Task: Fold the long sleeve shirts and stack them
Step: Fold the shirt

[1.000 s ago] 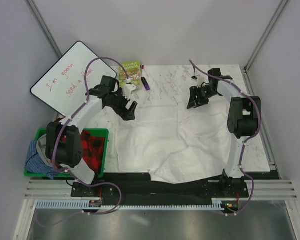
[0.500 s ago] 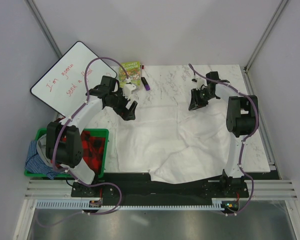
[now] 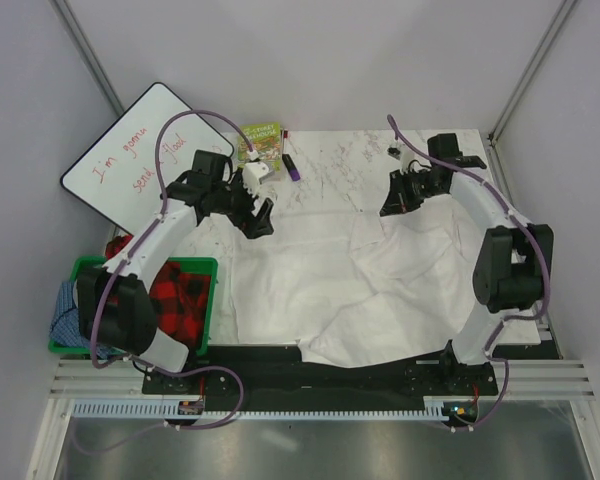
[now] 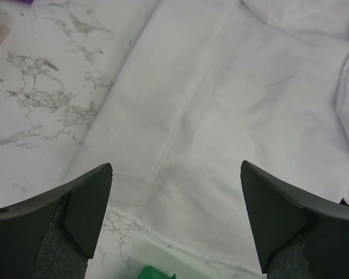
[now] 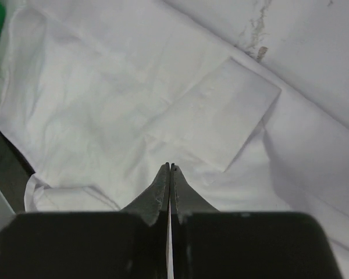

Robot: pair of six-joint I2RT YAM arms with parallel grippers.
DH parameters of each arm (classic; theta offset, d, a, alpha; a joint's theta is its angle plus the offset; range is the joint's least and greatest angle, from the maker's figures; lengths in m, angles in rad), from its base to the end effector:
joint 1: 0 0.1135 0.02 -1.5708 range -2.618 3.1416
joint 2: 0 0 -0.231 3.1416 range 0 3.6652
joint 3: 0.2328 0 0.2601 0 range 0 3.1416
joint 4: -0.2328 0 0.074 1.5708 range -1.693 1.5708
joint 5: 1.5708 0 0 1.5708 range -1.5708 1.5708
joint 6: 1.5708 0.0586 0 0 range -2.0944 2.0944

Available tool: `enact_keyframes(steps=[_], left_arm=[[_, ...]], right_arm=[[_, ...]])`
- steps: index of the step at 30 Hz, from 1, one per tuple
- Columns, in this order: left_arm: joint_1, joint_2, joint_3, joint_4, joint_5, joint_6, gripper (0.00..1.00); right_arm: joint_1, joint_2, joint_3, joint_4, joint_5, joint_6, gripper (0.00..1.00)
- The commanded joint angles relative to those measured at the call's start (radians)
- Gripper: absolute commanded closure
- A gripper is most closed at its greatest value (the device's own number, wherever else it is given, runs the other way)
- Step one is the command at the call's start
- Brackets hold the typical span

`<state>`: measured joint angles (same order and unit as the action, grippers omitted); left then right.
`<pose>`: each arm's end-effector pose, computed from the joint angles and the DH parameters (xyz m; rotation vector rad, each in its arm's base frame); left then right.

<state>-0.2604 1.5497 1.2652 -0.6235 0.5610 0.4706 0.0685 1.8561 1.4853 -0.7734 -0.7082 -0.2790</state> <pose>0.3311 -0.1205 0.2336 1.0651 2.1266 -0.5927 0.3882 0.0648 0.1915 -0.6339 2.4452 0.8684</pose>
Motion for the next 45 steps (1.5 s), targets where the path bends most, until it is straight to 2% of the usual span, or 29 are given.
enact_keyframes(steps=[1, 5, 6, 8, 9, 10, 16, 21, 27, 33, 34, 40, 45], left_arm=[[-0.057, -0.129, -0.050, 0.076, 0.080, 0.033, 0.02], [-0.184, -0.220, -0.108, 0.145, -0.012, -0.033, 0.01], [-0.244, -0.229, -0.124, 0.149, -0.056, -0.049, 0.01], [-0.289, -0.241, -0.138, 0.169, -0.099, -0.104, 0.01], [-0.307, -0.249, -0.142, 0.177, -0.119, -0.127, 0.01], [-0.310, -0.250, -0.142, 0.189, -0.128, -0.180, 0.01], [-0.310, -0.279, -0.184, 0.243, -0.176, -0.280, 0.01], [-0.309, -0.307, -0.233, 0.229, -0.211, -0.256, 0.00], [-0.306, -0.321, -0.266, 0.222, -0.242, -0.250, 0.00], [-0.304, -0.316, -0.282, 0.220, -0.239, -0.253, 0.00], [-0.304, -0.315, -0.283, 0.220, -0.237, -0.251, 0.00], [-0.304, -0.306, -0.282, 0.220, -0.222, -0.250, 0.00], [-0.304, -0.295, -0.286, 0.222, -0.223, -0.247, 0.00]], right_arm=[[0.007, -0.199, -0.115, -0.070, -0.146, -0.062, 1.00], [0.019, -0.348, -0.258, -0.047, -0.180, -0.020, 1.00], [0.022, -0.395, -0.282, -0.024, -0.131, 0.004, 1.00], [0.024, -0.422, -0.326, 0.032, -0.055, 0.046, 0.99], [0.024, -0.416, -0.321, 0.051, 0.035, 0.058, 0.89], [0.024, -0.404, -0.313, 0.074, 0.076, 0.107, 0.84], [0.025, -0.220, -0.243, 0.201, 0.088, 0.244, 0.61], [0.025, -0.014, -0.126, 0.249, 0.113, 0.317, 0.59], [0.027, 0.092, -0.080, 0.293, 0.179, 0.357, 0.56], [0.027, 0.127, -0.092, 0.289, 0.222, 0.368, 0.53], [0.027, 0.129, -0.095, 0.287, 0.228, 0.371, 0.49], [0.025, 0.133, -0.128, 0.261, 0.217, 0.350, 0.44], [0.025, 0.149, -0.131, 0.250, 0.104, 0.357, 0.50]])
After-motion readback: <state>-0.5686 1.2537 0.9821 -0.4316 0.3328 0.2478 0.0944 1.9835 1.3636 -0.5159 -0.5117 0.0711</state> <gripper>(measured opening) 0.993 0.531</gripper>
